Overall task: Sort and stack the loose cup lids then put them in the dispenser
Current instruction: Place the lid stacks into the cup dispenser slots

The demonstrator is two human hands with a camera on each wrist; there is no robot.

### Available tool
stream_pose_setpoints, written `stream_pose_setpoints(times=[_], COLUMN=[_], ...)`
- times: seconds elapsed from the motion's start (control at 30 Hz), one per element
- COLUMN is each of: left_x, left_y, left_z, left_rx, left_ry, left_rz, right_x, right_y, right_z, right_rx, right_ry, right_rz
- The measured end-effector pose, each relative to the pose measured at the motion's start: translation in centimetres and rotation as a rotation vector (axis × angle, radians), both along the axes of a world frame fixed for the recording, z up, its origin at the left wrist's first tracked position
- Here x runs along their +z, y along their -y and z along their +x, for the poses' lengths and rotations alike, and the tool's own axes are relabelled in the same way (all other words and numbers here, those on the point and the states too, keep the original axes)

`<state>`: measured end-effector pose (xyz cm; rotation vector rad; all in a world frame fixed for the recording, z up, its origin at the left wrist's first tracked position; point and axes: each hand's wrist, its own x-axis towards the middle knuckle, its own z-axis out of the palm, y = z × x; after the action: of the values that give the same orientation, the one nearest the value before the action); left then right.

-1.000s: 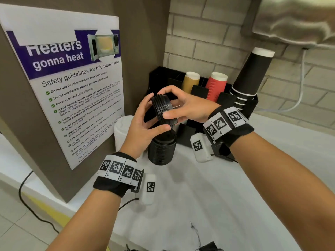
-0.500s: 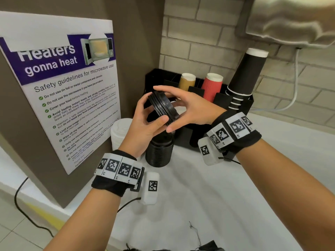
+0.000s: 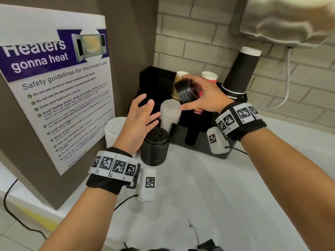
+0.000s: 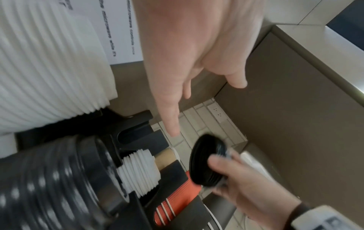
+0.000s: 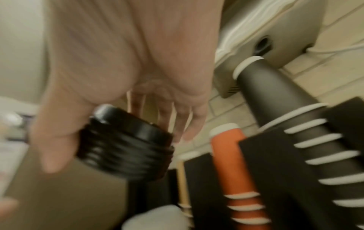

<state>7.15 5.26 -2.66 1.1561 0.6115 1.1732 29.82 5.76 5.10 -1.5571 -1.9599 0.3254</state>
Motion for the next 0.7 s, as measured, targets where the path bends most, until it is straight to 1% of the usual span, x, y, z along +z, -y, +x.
stream_pose_setpoints(times=[0.07,0.13,0.23,0.33,0.5,0.57,0.63,0.7], left_x=[-0.1,-0.1,-0.3,-0.6,-0.8,-0.8,-0.7,-0.8], left_y=[0.0,0.0,0.0,0.1,0.0,0.0,0.0,0.0], left_z=[-0.5,-0.9,-1.4,-1.9,-2.4,-2.4,-2.2,-2.1], left_rx=[0.023,0.041,0.058,0.068,0.084,0.084,0.078,0.070], left_ry=[-0.037,-0.103,-0.172,-0.194,-0.218,-0.230,-0.242,-0.249], left_rz=[-0.008,0.008,0.031,0.045,0.050,0.052,0.054,0.051], right_x=[-1.5,-3.5,-6.1,-7.2,-8.0,-8.9,-10.0,-10.7], right_y=[-0.6,-1.2,-1.8,-2.3,-2.8,-3.0,-3.1,-3.4], right_z=[1.4,2.2,2.7,2.9,2.1,1.2,0.3,-0.2], right_rx=[-0.154,-0.259,-0.356,-0.441,-0.488,-0.486,-0.474,-0.469], right_ry=[0.060,0.160,0.316,0.460,0.598,0.700,0.824,0.892], right_rz=[-0.029,-0.114,-0.249,-0.281,-0.346,-0.361,-0.432,-0.520])
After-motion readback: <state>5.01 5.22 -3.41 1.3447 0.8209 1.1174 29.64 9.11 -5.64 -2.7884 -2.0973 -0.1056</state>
